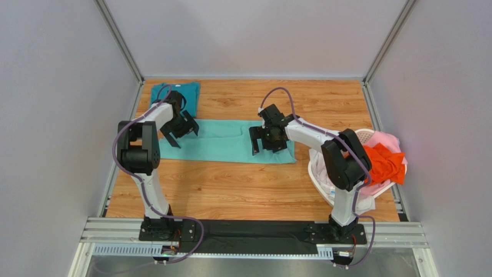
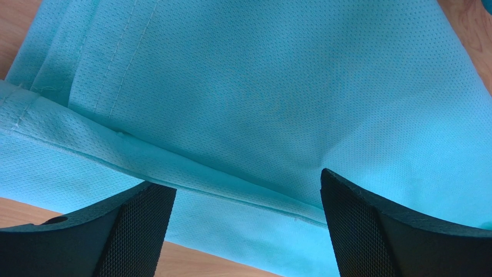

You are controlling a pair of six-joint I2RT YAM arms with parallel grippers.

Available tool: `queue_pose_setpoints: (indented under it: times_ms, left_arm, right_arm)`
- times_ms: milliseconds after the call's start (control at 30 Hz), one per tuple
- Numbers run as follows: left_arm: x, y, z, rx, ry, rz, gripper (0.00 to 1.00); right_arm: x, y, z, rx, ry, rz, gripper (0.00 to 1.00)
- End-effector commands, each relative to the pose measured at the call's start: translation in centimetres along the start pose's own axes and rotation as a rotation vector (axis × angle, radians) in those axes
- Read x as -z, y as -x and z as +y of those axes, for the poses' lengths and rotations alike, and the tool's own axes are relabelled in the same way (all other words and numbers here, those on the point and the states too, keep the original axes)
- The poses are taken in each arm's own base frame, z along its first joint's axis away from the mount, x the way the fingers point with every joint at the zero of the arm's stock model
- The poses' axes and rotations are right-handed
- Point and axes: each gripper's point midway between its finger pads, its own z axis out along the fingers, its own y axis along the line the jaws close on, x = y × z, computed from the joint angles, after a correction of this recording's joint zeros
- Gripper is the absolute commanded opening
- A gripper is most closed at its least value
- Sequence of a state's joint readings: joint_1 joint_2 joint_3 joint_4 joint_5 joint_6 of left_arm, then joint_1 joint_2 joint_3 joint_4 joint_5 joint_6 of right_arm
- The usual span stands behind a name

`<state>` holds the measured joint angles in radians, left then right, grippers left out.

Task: Fold and stack the t-shirts
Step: Fold the tshirt

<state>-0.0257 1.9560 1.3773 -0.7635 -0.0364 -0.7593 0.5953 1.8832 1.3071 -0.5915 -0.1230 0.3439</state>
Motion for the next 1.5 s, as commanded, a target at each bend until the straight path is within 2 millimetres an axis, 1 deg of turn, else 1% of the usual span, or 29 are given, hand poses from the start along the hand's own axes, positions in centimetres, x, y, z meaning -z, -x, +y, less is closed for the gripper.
queue_pose_setpoints:
  times_ms: [0, 33, 167, 267, 367, 400, 433, 467, 500, 533, 567, 600, 633, 667, 733, 767, 800, 833, 967, 1033, 1067, 1100, 1133, 1167, 1200, 1233, 1300, 1333, 1467]
  left_arm:
    - [-0.1, 0.7, 0.0, -0.011, 0.012, -0.018, 1.0]
    - [-0.1, 0.7, 0.3, -0.01, 0.023, -0.017, 1.0]
    - [-0.3, 0.2, 1.4, -0.018, 0.071, -0.007, 1.0]
    - [0.3, -1.3, 1.7, -0.025, 0.06, 0.04, 1.0]
    - [0.6, -3.7, 2.6, -0.037, 0.054, 0.074, 1.0]
    - [0.8, -5.0, 3.2, -0.046, 0.06, 0.085, 1.0]
    - [0.8, -5.8, 3.6, -0.051, 0.064, 0.091, 1.0]
    - [0.8, -6.5, 3.8, -0.05, 0.064, 0.093, 1.0]
    - [0.8, -8.3, 4.5, -0.059, 0.068, 0.113, 1.0]
    - [0.8, -9.2, 4.6, -0.064, 0.059, 0.123, 1.0]
    - [0.5, -11.1, 5.1, -0.069, 0.049, 0.168, 1.0]
    - [0.8, -12.0, 4.8, -0.084, 0.035, 0.169, 1.0]
    - [1.2, -13.1, 4.9, -0.111, 0.033, 0.164, 1.0]
    - [1.3, -13.7, 5.1, -0.119, 0.036, 0.163, 1.0]
    - [1.6, -15.1, 5.2, -0.129, 0.025, 0.179, 1.0]
    - [1.5, -16.2, 5.8, -0.126, 0.037, 0.199, 1.0]
    - [1.7, -17.0, 5.7, -0.136, 0.026, 0.2, 1.0]
    - [1.6, -17.9, 6.3, -0.136, 0.039, 0.217, 1.0]
    - [2.4, -20.1, 6.2, -0.138, 0.023, 0.207, 1.0]
    - [2.9, -20.4, 5.7, -0.136, -0.007, 0.213, 1.0]
    - [3.5, -20.1, 5.4, -0.136, -0.029, 0.196, 1.0]
    - [3.8, -19.4, 5.5, -0.128, -0.016, 0.158, 1.0]
    - [4.6, -18.3, 4.9, -0.129, -0.027, 0.115, 1.0]
    - [5.6, -17.3, 4.9, -0.131, -0.025, 0.068, 1.0]
    - [6.1, -15.7, 5.4, -0.123, 0.015, -0.01, 1.0]
    - [7.6, -14.2, 4.3, -0.118, 0.001, -0.064, 1.0]
    - [9.0, -13.0, 5.0, -0.116, 0.044, -0.113, 1.0]
    - [9.8, -12.5, 4.6, -0.115, 0.036, -0.128, 1.0]
    - [10.8, -12.1, 4.7, -0.118, 0.043, -0.142, 1.0]
  right_arm:
    - [-0.7, 2.6, -1.1, -0.022, 0.002, -0.044, 1.0]
    - [-0.8, 2.8, -1.9, -0.036, -0.007, -0.045, 1.0]
    - [-1.5, 2.6, -3.6, -0.06, -0.027, -0.024, 1.0]
    - [-1.5, 3.0, -4.6, -0.076, -0.037, -0.027, 1.0]
    - [-1.4, 4.0, -5.6, -0.108, -0.04, -0.034, 1.0]
    - [-1.0, 4.9, -6.0, -0.121, -0.045, -0.048, 1.0]
    - [-0.9, 5.3, -6.3, -0.126, -0.049, -0.05, 1.0]
    - [-1.2, 5.5, -6.5, -0.127, -0.052, -0.047, 1.0]
    - [-1.1, 6.2, -6.7, -0.132, -0.056, -0.055, 1.0]
    - [-1.2, 6.4, -6.8, -0.122, -0.057, -0.057, 1.0]
    - [-1.6, 6.5, -7.0, -0.123, -0.061, -0.052, 1.0]
    - [-1.7, 6.5, -7.3, -0.126, -0.066, -0.045, 1.0]
    - [-1.7, 7.4, -7.5, -0.119, -0.067, -0.052, 1.0]
    - [-2.0, 7.2, -7.7, -0.119, -0.075, -0.046, 1.0]
    - [-1.9, 8.2, -8.1, -0.119, -0.081, -0.065, 1.0]
    - [-2.1, 8.6, -8.2, -0.117, -0.076, -0.068, 1.0]
    - [-2.4, 8.5, -8.7, -0.127, -0.083, -0.054, 1.0]
    - [-2.4, 9.1, -8.7, -0.126, -0.083, -0.061, 1.0]
    - [-2.9, 9.3, -8.7, -0.108, -0.074, -0.055, 1.0]
    - [-2.8, 9.1, -8.9, -0.101, -0.085, -0.052, 1.0]
    - [-2.6, 9.1, -9.1, -0.095, -0.095, -0.053, 1.0]
    - [-2.1, 9.2, -9.1, -0.088, -0.099, -0.062, 1.0]
    - [-1.6, 9.3, -9.0, -0.079, -0.098, -0.067, 1.0]
    - [-1.4, 8.9, -8.9, -0.072, -0.097, -0.063, 1.0]
    - [-0.4, 9.3, -8.7, -0.055, -0.093, -0.084, 1.0]
    - [0.0, 9.3, -8.7, -0.048, -0.093, -0.09, 1.0]
    - [0.7, 9.4, -8.4, -0.03, -0.091, -0.104, 1.0]
    - [1.4, 9.8, -8.2, -0.022, -0.089, -0.118, 1.0]
    - [2.8, 10.6, -7.8, -0.003, -0.083, -0.155, 1.0]
